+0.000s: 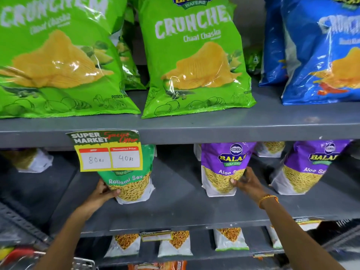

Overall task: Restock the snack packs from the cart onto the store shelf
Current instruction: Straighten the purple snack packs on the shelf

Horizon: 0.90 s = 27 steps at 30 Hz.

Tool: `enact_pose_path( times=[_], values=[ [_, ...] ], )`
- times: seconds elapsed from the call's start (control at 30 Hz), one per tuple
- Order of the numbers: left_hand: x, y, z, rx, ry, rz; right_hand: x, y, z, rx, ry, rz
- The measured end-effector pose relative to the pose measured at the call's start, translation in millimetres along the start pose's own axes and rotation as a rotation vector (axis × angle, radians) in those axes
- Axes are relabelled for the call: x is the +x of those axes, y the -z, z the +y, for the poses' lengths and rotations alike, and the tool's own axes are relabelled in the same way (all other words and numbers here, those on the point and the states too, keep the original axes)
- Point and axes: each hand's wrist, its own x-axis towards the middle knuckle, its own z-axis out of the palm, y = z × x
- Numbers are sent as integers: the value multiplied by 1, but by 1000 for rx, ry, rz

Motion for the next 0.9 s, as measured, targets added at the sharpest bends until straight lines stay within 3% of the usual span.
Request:
enact_pose_path(
  times=[0.4,0.47,0.6,0.7,0.8,0.9],
  values=[
    [6,7,-18,-129,9,-44,-4,3,-4,-50,49,-14],
    [0,4,-24,-139,-44,91,-5,4,-3,-47,58,2],
    [-45,-55,-33,-79,-141,639,-17,8,8,-16,52,142],
    [-74,-127,-32,0,-323,474,-33,30,26,-37,79,284],
    [-60,-184,-27,120,-379,213,-49,61,31,-126,111,405],
    [-36,-227,-6,109,-395,76,-62,97,27,-189,121,581]
  ],
)
